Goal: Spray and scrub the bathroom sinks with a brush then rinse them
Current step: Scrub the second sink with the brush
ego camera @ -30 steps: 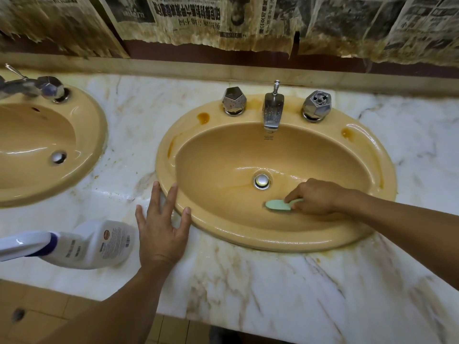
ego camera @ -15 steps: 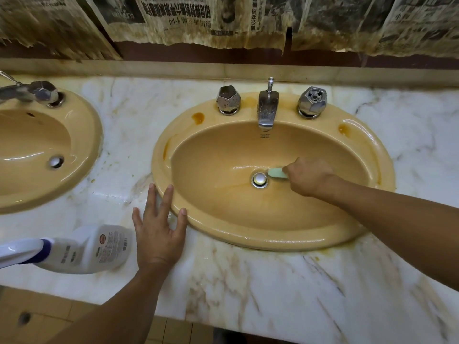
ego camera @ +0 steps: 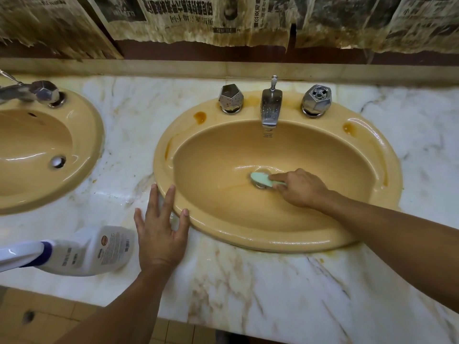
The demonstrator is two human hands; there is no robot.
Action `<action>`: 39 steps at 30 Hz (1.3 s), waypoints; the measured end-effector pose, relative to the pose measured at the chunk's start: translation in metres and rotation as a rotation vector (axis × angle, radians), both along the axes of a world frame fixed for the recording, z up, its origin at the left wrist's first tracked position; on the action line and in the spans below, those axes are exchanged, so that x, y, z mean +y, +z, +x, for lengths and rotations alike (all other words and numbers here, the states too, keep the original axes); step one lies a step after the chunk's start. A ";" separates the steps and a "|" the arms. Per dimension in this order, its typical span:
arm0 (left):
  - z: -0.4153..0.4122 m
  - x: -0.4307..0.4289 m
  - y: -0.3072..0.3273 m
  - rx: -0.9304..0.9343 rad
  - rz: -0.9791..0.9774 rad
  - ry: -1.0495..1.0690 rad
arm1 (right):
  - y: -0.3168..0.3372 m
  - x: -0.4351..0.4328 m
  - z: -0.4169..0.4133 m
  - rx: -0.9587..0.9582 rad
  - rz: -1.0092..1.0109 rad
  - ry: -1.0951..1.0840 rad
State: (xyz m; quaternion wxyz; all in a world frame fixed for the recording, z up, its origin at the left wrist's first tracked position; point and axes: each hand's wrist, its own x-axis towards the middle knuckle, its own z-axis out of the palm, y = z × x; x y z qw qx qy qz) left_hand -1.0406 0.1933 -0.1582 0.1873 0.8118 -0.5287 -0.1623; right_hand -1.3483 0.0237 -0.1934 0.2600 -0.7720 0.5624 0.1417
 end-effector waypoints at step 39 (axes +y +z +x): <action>0.003 -0.001 -0.003 -0.027 -0.023 -0.001 | -0.003 -0.018 0.024 -0.039 0.145 0.057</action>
